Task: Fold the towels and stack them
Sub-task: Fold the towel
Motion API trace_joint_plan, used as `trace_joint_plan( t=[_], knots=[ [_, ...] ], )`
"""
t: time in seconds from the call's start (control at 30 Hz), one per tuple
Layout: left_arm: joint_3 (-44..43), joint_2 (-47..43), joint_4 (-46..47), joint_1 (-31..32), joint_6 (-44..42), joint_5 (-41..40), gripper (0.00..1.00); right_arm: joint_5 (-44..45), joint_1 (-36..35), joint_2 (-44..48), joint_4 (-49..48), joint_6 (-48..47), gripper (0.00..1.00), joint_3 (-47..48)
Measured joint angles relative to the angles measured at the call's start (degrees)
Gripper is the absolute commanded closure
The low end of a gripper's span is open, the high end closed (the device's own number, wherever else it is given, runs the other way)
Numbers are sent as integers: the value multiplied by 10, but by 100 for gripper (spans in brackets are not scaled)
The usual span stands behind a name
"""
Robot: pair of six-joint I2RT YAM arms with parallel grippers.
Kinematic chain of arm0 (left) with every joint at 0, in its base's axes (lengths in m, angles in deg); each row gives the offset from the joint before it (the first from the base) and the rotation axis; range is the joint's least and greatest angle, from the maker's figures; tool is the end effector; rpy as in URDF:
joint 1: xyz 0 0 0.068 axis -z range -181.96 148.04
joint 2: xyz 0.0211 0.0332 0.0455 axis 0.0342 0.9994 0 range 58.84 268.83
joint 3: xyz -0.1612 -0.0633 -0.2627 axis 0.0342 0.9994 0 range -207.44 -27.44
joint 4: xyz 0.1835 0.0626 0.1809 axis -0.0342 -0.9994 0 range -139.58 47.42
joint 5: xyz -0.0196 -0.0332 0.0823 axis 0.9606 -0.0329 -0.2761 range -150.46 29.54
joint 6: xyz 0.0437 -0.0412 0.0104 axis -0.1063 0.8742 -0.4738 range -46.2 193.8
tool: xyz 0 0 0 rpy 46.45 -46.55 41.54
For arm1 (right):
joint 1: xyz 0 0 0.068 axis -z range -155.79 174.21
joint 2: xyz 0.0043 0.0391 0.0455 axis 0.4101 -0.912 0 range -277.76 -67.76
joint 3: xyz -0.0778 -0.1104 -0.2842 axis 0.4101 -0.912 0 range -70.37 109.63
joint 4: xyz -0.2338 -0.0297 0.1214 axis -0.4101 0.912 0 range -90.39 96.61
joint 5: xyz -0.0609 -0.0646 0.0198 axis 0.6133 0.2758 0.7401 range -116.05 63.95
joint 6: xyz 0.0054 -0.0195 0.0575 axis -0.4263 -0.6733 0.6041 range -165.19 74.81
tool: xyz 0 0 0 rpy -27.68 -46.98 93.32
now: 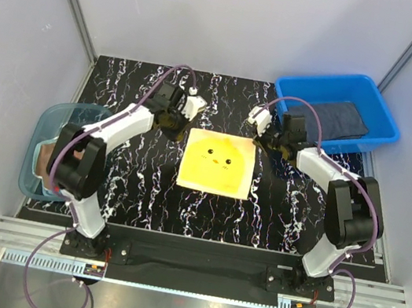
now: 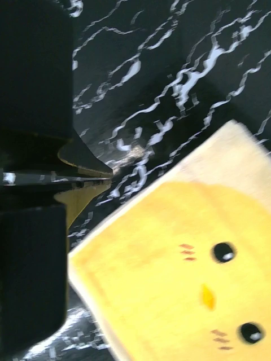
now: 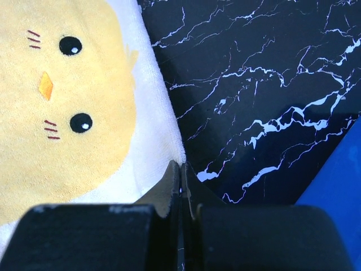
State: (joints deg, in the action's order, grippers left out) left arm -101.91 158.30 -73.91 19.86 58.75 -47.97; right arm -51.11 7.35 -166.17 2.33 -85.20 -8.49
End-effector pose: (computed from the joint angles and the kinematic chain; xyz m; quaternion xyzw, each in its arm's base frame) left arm 0.3558 -0.1530 0.2669 0.3307 0.8927 -0.1209 0.2813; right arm 0.3676 0.1316 0.2444 -0.5017 0.7314 0.1080 0.4492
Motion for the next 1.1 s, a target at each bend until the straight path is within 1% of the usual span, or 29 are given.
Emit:
trace_joint_plan(
  t=[0.07,0.1,0.17,0.23,0.33,0.37,0.47,0.53,0.7,0.9,1.03,1.1],
  knots=[
    [-44,41,-3,-1,7,-1,89,-1,0,0,-2,2,100,0],
    [-73,69,-1,-1,10,-2,79,-1,0,-1,-2,2,100,1],
    [-125,118,0,-2,12,-3,73,-2,0,-6,-2,2,100,4],
    [-162,156,2,-3,10,-3,70,-5,0,-14,-3,2,100,10],
    [-195,192,-1,-5,1,-3,68,-8,0,-26,1,2,100,17],
    [-204,203,-5,-7,-4,-1,63,-10,0,-29,1,2,100,19],
    [-219,224,-8,-15,-17,16,56,-12,0,-40,3,-2,100,27],
    [-225,234,-11,-24,-23,30,56,-12,0,-46,4,-4,100,33],
    [-286,277,-37,-40,-48,40,53,-14,0,-56,8,-14,100,45],
    [-353,311,-90,-43,-75,58,52,-15,1,-56,21,-27,100,47],
    [-411,340,-144,-43,-91,80,52,-18,2,-65,31,-35,100,65],
    [-425,349,-161,-43,-95,90,50,-22,3,-77,32,-38,100,81]
  ],
)
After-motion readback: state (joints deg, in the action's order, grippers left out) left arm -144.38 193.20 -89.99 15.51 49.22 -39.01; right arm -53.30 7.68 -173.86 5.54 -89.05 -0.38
